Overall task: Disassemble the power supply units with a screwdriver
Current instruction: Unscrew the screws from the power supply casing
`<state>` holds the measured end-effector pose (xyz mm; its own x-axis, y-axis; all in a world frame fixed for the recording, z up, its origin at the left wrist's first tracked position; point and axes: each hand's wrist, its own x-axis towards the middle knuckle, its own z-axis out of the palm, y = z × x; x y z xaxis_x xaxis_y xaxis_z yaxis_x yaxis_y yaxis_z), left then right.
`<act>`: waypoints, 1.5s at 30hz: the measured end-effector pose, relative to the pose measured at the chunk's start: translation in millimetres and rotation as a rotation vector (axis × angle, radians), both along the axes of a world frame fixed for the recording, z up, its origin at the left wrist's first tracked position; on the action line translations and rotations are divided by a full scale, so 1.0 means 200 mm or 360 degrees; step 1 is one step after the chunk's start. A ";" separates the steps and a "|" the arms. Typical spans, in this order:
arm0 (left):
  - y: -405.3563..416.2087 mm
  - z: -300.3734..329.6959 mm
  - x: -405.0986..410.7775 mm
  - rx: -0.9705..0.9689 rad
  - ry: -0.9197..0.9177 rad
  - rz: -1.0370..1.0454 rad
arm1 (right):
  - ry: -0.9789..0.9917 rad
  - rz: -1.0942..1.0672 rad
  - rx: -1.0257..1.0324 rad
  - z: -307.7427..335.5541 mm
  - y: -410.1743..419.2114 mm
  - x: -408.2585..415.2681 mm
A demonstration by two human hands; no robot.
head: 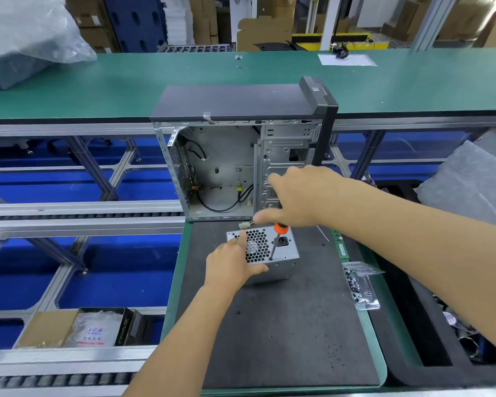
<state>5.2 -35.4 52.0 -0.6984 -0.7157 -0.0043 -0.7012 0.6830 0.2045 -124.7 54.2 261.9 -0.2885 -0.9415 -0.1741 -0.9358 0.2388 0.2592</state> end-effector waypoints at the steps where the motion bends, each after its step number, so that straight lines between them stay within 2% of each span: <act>1: 0.00 0.00 0.00 -0.0004 0.0001 0.0002 | 0.0162 -0.0019 0.0006 0.00 0.00 0.00; 3: 0.00 0.00 0.00 -0.0019 -0.0009 0.0000 | 0.0177 0.0077 -0.0048 -0.01 0.00 -0.01; 6: 0.00 0.00 -0.01 -0.0020 -0.0008 -0.0001 | -0.0247 0.0146 -0.0014 -0.01 0.01 -0.02; 8: 0.00 0.00 -0.01 -0.0007 -0.0001 0.0001 | -0.0415 0.0001 0.0039 0.01 0.01 -0.01; 9: 0.00 0.00 0.00 -0.0003 0.0000 0.0000 | -0.0319 -0.0056 0.0084 0.02 0.01 0.00; 11: 0.00 0.00 0.00 -0.0003 -0.0012 -0.0002 | 0.0095 0.0062 0.0199 0.02 0.00 0.00; 12: 0.00 0.00 -0.01 -0.0006 -0.0016 -0.0002 | 0.0169 0.0099 0.0198 0.02 0.01 -0.01; 13: 0.00 0.00 -0.01 -0.0006 -0.0018 -0.0001 | 0.0110 0.0099 0.0146 0.02 0.01 -0.01; 17: 0.00 0.00 -0.01 -0.0020 -0.0010 0.0001 | -0.0456 0.0152 -0.0029 -0.01 0.00 -0.03; 19: -0.01 0.00 0.00 -0.0024 0.0001 0.0001 | -0.0493 0.0113 -0.0080 -0.02 0.00 -0.03; 21: 0.00 0.00 0.00 -0.0024 0.0001 0.0003 | -0.0354 0.0090 -0.0176 -0.03 0.01 -0.03; 23: 0.00 0.00 0.00 -0.0035 -0.0002 -0.0001 | -0.0235 0.0220 -0.0282 -0.06 0.01 -0.03; 26: 0.00 0.00 0.00 -0.0026 -0.0009 -0.0008 | -0.0422 0.0371 -0.0288 -0.07 0.01 -0.03; 32: 0.00 0.01 -0.01 -0.0037 -0.0072 -0.0012 | -0.0752 0.0161 -0.0093 -0.01 0.00 -0.03; 34: 0.01 0.01 -0.02 -0.0030 -0.0081 -0.0014 | -0.0678 0.0028 -0.0032 0.00 0.01 -0.02; 37: 0.01 0.01 -0.01 -0.0026 -0.0075 -0.0020 | -0.0070 -0.0009 -0.0042 0.02 0.01 0.01; 39: 0.01 0.01 -0.01 -0.0029 -0.0099 -0.0016 | 0.0097 0.0093 -0.0084 0.02 0.01 0.00; 40: 0.01 0.01 -0.01 -0.0037 -0.0112 -0.0013 | 0.0022 0.0147 -0.0103 0.02 0.01 -0.01; 42: 0.01 0.01 -0.01 -0.0049 -0.0120 -0.0011 | -0.0341 0.0231 -0.0084 0.01 0.02 -0.03; 44: 0.01 0.02 -0.01 -0.0044 -0.0110 -0.0010 | -0.0648 0.0208 -0.0051 0.02 0.03 -0.04; 45: 0.01 0.02 -0.01 -0.0036 -0.0105 -0.0014 | -0.0691 0.0169 -0.0033 0.01 0.04 -0.04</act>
